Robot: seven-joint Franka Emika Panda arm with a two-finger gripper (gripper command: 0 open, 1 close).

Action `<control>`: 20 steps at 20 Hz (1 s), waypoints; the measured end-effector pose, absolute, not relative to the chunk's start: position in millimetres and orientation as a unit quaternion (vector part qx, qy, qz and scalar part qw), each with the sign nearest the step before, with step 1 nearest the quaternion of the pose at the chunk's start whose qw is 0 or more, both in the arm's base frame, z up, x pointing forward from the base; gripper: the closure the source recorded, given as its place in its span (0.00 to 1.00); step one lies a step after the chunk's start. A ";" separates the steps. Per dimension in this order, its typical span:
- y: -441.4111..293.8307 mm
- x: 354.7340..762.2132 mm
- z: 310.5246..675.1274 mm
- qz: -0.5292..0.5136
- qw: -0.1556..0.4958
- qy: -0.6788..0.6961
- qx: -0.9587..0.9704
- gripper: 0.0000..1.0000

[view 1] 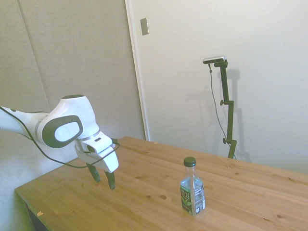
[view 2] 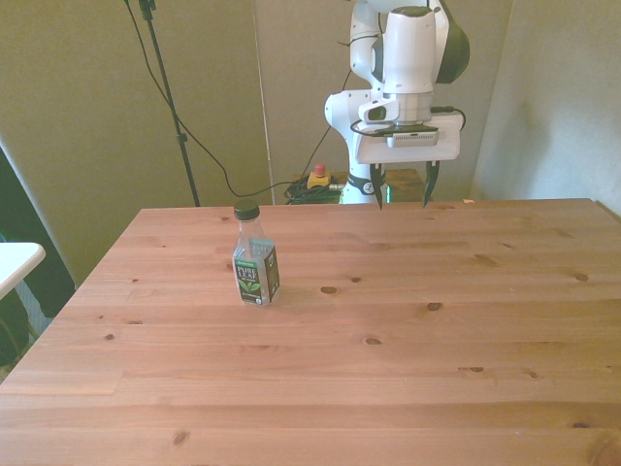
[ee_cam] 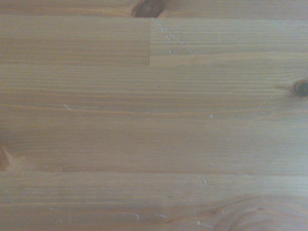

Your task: Knock down the bottle

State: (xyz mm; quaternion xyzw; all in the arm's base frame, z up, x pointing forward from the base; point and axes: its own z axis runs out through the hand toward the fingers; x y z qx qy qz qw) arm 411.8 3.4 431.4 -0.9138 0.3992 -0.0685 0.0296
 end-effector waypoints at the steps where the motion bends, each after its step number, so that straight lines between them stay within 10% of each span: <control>1: 3.5 411.9 431.4 -0.069 0.030 0.399 -0.914 0.00; 17: -193.6 435.4 469.6 -0.111 0.010 0.504 -0.856 0.00; 18: -188.4 437.5 469.1 -0.112 0.010 0.501 -0.858 1.00; 20: -174.5 443.6 467.2 -0.117 0.008 0.498 -0.859 1.00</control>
